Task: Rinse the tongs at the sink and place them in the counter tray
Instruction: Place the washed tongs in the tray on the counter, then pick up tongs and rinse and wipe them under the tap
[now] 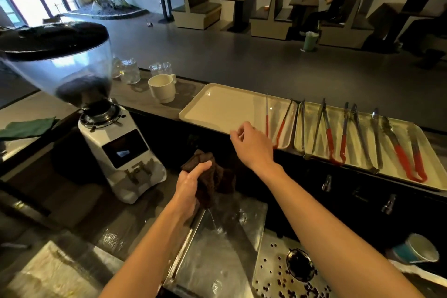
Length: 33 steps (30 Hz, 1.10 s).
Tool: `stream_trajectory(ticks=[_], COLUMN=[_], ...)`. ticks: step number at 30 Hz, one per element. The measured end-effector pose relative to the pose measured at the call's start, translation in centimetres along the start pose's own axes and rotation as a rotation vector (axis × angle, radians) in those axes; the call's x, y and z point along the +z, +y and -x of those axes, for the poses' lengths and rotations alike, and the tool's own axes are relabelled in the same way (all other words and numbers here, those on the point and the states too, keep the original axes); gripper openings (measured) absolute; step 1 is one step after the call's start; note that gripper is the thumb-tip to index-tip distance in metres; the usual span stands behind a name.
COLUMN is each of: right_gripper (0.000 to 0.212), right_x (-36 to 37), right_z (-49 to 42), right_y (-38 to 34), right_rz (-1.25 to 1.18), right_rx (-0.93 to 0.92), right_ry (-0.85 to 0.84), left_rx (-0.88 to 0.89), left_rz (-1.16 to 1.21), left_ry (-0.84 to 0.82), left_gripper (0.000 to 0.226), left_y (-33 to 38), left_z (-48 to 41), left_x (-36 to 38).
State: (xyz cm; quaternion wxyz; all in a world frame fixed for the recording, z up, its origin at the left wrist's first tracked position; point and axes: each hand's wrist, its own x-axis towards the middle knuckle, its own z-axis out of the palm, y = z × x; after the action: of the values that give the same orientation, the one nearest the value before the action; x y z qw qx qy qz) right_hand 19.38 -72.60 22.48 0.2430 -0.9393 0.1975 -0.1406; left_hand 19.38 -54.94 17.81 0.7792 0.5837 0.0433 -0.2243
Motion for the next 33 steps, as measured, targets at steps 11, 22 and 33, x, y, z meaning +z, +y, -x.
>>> stream_trajectory(ticks=[11, 22, 33], right_gripper=[0.032, 0.028, 0.037], right_x=[9.4, 18.1, 29.2], right_z=[13.7, 24.7, 29.0], right_y=[-12.3, -22.3, -25.8], right_rz=[-0.276, -0.140, 0.130], right_rx=[-0.166, -0.341, -0.607], right_ry=[-0.202, -0.410, -0.715], left_rx=[0.032, -0.020, 0.065], left_rz=[0.043, 0.263, 0.472], left_ry=[0.236, 0.462, 0.607], left_gripper=[0.012, 0.026, 0.039], left_y=[0.0, -1.6, -5.2], left_z=[8.9, 19.2, 23.1], left_x=[-16.1, -30.7, -39.3])
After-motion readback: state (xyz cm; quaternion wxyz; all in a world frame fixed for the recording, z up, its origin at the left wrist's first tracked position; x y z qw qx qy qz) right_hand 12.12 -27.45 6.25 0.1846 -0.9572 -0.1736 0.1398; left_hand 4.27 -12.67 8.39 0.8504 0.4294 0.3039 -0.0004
